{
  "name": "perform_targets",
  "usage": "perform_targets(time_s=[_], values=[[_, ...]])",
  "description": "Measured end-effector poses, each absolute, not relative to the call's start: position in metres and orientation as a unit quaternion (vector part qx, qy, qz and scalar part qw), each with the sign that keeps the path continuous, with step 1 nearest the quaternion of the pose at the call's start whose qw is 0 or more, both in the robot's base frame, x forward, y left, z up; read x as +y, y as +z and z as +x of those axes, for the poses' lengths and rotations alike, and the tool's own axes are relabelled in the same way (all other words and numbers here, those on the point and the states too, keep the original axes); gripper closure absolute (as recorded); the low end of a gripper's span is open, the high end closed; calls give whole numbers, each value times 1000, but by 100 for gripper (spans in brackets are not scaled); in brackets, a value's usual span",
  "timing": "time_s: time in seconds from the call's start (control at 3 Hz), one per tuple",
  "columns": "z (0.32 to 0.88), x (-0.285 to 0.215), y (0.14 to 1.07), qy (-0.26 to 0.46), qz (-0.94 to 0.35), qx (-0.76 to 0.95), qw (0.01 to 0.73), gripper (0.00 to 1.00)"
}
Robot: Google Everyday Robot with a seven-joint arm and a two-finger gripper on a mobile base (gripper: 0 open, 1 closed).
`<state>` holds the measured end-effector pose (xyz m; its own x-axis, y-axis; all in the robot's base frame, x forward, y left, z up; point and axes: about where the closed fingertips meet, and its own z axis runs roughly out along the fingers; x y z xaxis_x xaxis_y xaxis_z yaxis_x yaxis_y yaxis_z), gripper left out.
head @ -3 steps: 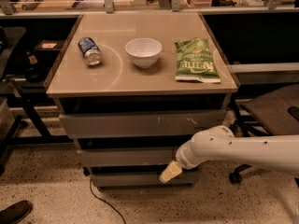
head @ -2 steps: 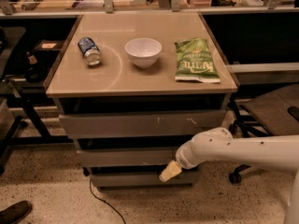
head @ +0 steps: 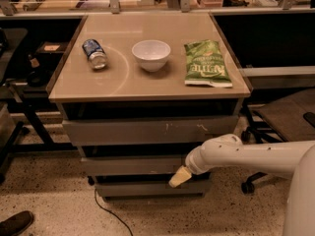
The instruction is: Open middle drawer
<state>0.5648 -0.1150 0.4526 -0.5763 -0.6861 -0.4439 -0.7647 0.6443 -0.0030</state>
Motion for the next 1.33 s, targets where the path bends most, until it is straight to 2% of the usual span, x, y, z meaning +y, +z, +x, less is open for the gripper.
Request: perform_targets(time_s=[1.33], values=[[600,-118,423,94,-432,871,212,0]])
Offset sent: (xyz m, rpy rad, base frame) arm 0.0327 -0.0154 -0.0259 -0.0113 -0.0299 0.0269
